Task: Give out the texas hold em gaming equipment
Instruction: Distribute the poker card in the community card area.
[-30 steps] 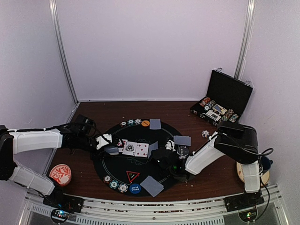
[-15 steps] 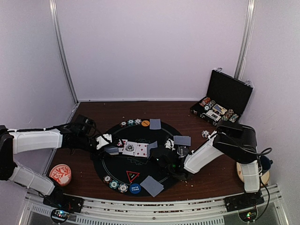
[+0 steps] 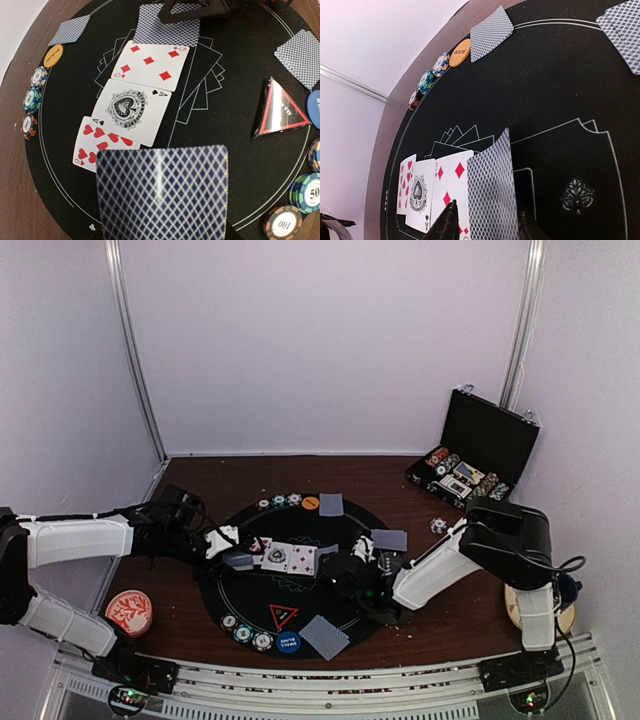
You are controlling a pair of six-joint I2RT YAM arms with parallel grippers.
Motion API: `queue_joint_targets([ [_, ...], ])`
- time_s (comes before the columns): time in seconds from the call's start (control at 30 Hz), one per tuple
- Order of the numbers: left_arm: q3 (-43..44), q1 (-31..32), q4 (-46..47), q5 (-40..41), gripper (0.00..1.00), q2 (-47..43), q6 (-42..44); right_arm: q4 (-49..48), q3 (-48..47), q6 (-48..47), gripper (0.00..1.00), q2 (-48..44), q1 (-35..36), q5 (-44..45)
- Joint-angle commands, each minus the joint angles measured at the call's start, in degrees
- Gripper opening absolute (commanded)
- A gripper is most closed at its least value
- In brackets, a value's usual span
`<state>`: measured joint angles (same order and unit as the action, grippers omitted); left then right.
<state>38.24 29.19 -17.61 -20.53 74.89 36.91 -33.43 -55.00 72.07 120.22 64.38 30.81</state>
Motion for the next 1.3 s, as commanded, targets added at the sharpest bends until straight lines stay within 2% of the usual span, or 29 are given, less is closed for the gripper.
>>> queue_joint_targets([
  [0.0,-0.27,-0.47,2.05,-0.12,0.09,-1.14,-0.34,11.08,1.37,-0.32,0.38,-0.62,0.26,3.78],
  [0.37,-0.27,-0.52,2.05,-0.12,0.09,-1.32,-0.34,16.45,0.86,-1.57,0.59,-3.22,0.9,7.69],
  [0.57,-0.27,-0.47,2.05,-0.08,0.09,-1.19,-0.34,19.52,0.91,-4.11,0.81,-7.27,1.1,10.0],
  [0.7,-0.2,-0.53,1.97,0.18,0.09,-1.24,-0.02,19.24,0.75,-10.64,0.98,-10.78,1.35,8.97],
  [0.8,-0.2,-0.48,1.62,-0.25,0.09,-1.85,0.58,16.05,0.06,-19.48,1.0,-13.29,1.46,4.18],
  [1.0,-0.18,-0.45,-0.44,-2.21,0.1,-4.42,2.44,10.09,-3.44,-31.65,1.0,-14.68,1.5,-13.61],
  [1.13,-0.36,-0.08,-1.42,-3.05,0.1,-5.45,3.44,10.21,-8.6,-34.27,1.0,-12.02,1.39,-25.41],
  [1.27,-0.85,1.29,-2.46,-3.17,0.1,-5.61,4.55,9.71,-12.55,-35.03,1.0,-9.46,1.43,-32.43],
])
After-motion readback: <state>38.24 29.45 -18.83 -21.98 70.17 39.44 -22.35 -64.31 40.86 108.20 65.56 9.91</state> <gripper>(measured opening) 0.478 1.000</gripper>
